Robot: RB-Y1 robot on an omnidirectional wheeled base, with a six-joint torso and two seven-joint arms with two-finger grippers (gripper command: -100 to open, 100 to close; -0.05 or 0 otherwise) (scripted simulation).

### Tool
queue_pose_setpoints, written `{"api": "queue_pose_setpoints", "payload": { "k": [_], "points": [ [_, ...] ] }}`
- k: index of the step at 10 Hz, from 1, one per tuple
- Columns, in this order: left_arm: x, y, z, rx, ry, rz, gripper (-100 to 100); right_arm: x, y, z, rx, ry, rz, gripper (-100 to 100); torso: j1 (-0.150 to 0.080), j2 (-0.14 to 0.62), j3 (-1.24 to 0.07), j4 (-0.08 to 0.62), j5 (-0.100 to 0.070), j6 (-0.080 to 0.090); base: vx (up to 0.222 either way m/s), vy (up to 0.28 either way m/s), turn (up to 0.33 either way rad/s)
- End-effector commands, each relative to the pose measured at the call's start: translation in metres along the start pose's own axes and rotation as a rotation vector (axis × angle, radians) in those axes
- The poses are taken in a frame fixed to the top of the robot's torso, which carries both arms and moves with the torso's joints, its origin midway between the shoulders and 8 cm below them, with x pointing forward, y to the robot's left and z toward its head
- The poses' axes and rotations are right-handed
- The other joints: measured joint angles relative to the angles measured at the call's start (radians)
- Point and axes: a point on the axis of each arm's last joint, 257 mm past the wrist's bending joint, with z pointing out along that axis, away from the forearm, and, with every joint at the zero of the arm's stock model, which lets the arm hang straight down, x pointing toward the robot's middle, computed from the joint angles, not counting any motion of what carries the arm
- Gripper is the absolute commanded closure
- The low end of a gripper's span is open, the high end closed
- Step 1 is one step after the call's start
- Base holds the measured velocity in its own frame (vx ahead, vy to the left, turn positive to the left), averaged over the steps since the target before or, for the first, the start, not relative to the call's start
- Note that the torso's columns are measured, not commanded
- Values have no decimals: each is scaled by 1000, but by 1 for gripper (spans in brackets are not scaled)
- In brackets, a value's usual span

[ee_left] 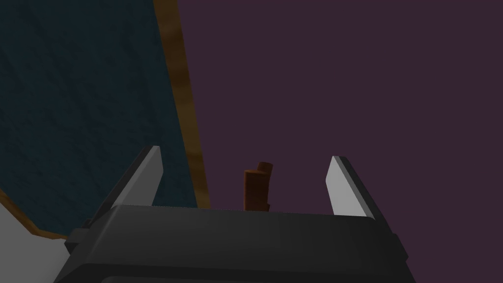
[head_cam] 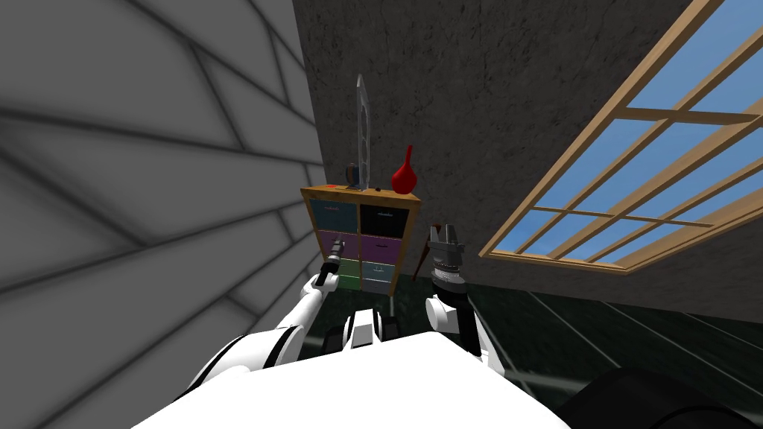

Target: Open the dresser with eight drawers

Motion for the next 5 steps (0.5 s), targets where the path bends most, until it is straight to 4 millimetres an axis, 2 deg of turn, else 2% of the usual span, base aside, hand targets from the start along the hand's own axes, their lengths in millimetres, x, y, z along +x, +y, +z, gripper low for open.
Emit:
{"api": "queue_pose_setpoints", "payload": {
  "k": [1,2,3,4,5],
  "points": [
    [22,-1,1,11,24,16,100,0,0,0,0,0,0,0,2,0,0,0,0,0,-14,66,-11],
    [21,-2,1,11,15,-1,100,0,0,0,0,0,0,0,1,3,1,3,0,0,-5,63,-15],
    [34,-2,1,16,34,18,100,0,0,0,0,0,0,0,-1,3,2,2,-1,-1,-10,57,5],
    [31,-2,1,15,18,-3,100,0,0,0,0,0,0,0,-2,3,2,2,-1,0,-10,39,-8],
    [44,-2,0,19,41,19,100,0,0,0,0,0,0,0,-3,3,2,3,-2,-1,-8,43,8]
  ]
}}
